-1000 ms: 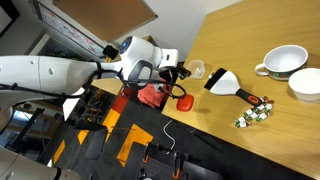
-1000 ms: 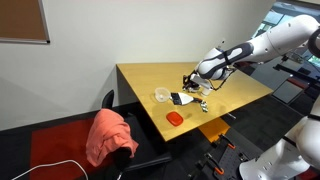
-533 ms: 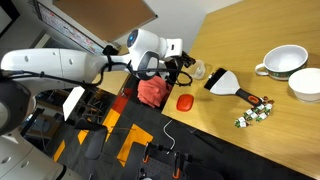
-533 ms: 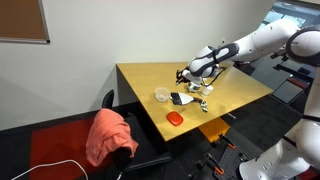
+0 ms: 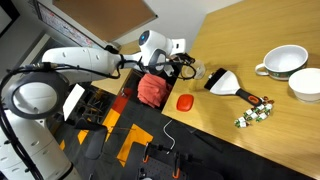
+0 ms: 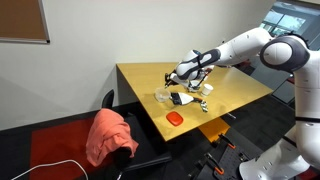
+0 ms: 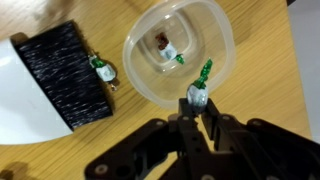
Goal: Put a sweet from the table in the lunchbox
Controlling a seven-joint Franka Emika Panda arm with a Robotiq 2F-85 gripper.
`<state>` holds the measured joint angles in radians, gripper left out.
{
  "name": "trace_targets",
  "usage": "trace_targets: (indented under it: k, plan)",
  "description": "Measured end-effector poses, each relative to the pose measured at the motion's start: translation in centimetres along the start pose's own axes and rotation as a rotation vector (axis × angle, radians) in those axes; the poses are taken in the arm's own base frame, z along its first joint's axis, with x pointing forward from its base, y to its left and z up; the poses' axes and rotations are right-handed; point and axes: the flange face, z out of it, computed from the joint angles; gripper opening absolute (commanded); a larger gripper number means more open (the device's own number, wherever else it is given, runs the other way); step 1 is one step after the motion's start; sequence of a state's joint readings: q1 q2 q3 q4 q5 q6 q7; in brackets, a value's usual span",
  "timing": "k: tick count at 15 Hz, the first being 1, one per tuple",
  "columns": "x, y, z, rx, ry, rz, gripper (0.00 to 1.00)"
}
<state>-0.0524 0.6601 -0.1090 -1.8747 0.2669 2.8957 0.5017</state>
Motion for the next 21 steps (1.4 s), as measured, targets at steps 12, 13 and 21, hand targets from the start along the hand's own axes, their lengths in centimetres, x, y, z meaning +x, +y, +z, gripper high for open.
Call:
trace_targets:
  k: [12, 13, 21]
  plan:
    - [-1.8, -2.0, 2.4, -0.045, -0.054, -0.054, 0.66]
    - [-1.8, -2.0, 2.4, -0.046, -0.053, -0.056, 0.74]
    - [-1.8, -2.5, 2.2, -0.041, -0.049, -0.061, 1.00]
